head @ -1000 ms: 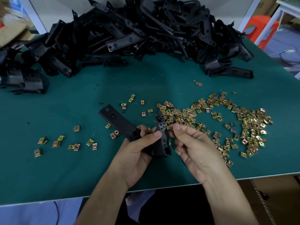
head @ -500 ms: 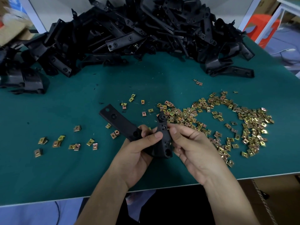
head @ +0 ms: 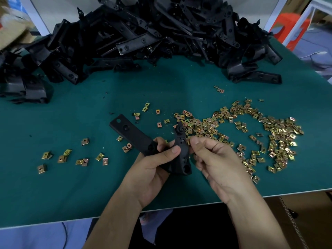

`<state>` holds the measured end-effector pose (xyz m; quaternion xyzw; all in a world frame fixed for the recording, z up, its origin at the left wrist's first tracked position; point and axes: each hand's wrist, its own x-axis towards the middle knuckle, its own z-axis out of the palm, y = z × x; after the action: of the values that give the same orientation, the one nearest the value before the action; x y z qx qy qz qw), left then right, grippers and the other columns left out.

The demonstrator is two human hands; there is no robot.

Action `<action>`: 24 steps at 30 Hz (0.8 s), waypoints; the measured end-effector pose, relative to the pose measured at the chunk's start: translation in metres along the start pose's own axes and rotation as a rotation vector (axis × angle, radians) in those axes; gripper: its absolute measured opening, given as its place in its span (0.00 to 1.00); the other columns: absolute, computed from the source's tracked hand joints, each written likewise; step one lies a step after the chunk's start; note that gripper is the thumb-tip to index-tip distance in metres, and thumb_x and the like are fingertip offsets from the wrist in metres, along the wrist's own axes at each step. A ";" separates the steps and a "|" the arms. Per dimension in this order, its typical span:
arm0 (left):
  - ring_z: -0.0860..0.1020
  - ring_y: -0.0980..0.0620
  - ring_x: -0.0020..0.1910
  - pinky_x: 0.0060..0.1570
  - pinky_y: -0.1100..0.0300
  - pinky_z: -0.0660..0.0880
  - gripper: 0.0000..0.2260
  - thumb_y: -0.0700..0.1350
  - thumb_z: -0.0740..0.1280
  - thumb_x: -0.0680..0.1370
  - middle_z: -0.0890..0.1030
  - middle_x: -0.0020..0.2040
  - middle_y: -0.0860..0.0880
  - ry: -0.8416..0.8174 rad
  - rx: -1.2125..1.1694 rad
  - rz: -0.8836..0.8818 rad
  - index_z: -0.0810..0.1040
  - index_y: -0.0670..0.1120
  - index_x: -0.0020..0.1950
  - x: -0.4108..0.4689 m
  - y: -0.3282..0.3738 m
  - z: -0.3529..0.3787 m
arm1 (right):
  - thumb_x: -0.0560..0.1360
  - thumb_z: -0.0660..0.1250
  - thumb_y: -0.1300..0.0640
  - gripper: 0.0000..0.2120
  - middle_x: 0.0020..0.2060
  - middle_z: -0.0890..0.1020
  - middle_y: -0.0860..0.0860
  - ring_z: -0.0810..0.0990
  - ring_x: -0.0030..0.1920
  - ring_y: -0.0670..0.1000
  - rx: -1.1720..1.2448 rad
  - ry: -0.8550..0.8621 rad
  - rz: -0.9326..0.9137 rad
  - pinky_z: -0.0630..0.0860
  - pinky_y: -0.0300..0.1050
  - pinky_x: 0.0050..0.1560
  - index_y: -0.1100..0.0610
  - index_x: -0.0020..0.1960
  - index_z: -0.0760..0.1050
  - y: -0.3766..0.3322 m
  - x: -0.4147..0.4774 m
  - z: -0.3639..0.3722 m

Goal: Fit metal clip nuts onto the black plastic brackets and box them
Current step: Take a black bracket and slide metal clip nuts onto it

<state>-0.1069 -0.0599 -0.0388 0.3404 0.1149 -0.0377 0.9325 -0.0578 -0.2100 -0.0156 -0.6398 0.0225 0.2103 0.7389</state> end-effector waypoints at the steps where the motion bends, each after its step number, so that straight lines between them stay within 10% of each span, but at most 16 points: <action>1: 0.81 0.45 0.54 0.48 0.55 0.80 0.17 0.35 0.75 0.68 0.77 0.49 0.43 -0.002 0.002 -0.001 0.68 0.49 0.37 0.000 0.000 0.000 | 0.75 0.70 0.52 0.09 0.34 0.65 0.56 0.54 0.34 0.55 0.003 0.000 0.006 0.56 0.37 0.27 0.53 0.39 0.86 0.000 0.000 0.001; 24: 0.82 0.48 0.47 0.44 0.57 0.80 0.13 0.34 0.71 0.72 0.80 0.47 0.43 -0.064 0.017 0.009 0.70 0.48 0.37 -0.002 -0.001 -0.002 | 0.80 0.65 0.58 0.09 0.28 0.77 0.50 0.67 0.25 0.43 0.218 0.051 0.070 0.66 0.34 0.28 0.61 0.46 0.82 -0.001 -0.006 0.021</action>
<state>-0.1090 -0.0590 -0.0404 0.3476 0.0833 -0.0451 0.9328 -0.0680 -0.1918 -0.0095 -0.5595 0.0865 0.2161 0.7954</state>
